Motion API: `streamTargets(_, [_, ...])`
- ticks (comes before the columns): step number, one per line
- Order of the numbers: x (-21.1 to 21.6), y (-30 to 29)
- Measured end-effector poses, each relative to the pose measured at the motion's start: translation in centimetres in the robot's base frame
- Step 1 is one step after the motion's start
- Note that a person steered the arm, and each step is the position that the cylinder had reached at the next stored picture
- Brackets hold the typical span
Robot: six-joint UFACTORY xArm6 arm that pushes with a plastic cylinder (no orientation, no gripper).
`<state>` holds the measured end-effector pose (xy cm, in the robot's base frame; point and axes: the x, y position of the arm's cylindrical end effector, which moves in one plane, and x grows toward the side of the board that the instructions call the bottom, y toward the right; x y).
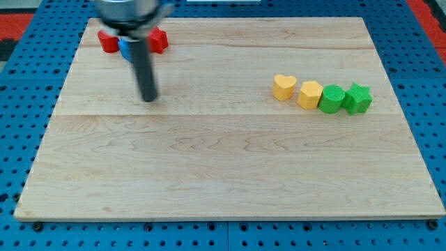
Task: Push the red circle into the red star
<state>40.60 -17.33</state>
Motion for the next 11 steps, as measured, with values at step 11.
streamTargets(11, [-20.1,-2.1])
